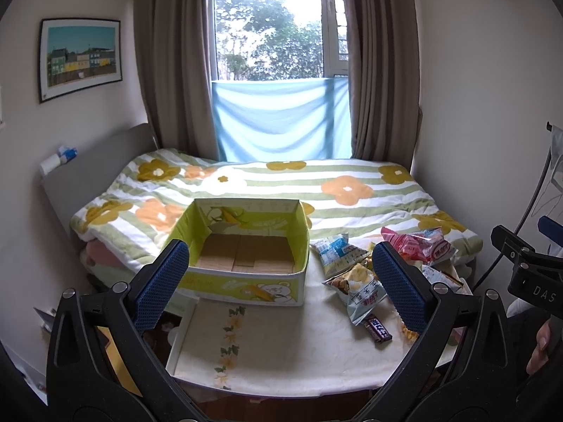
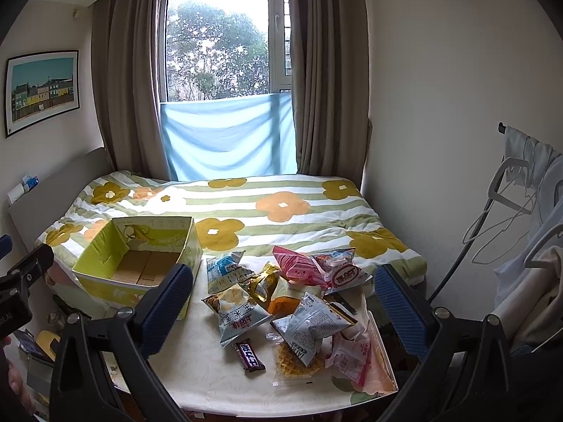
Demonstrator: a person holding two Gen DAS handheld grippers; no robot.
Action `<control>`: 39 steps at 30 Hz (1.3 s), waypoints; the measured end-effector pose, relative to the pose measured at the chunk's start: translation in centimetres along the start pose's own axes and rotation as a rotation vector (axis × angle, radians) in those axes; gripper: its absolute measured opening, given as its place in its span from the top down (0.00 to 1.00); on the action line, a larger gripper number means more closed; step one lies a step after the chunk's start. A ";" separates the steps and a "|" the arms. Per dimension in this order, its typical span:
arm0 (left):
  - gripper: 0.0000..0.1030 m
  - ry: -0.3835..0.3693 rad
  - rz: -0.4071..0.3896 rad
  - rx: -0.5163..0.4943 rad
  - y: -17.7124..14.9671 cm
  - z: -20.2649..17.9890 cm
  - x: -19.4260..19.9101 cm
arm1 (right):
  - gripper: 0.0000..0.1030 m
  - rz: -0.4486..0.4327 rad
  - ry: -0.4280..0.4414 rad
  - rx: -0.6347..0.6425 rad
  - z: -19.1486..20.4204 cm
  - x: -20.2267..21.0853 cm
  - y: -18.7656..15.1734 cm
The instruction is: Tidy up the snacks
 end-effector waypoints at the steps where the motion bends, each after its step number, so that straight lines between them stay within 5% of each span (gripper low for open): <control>1: 0.00 0.000 0.002 -0.001 -0.1 -0.1 0.0 | 0.00 0.002 0.000 0.000 0.1 0.0 0.0; 39: 0.00 -0.003 0.010 -0.005 -0.5 -0.3 -0.2 | 0.00 0.016 0.001 -0.003 -0.2 -0.3 -0.3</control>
Point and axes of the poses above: each gripper's, at about its wrist camera, not at the fingertips, and x roughly against the way its jaws point, z to its left, y to its top, the point moved 2 cm from there along -x, roughly the way its jaws point, and after that the axes turned 7 degrees about -y, right-handed, at the moved point
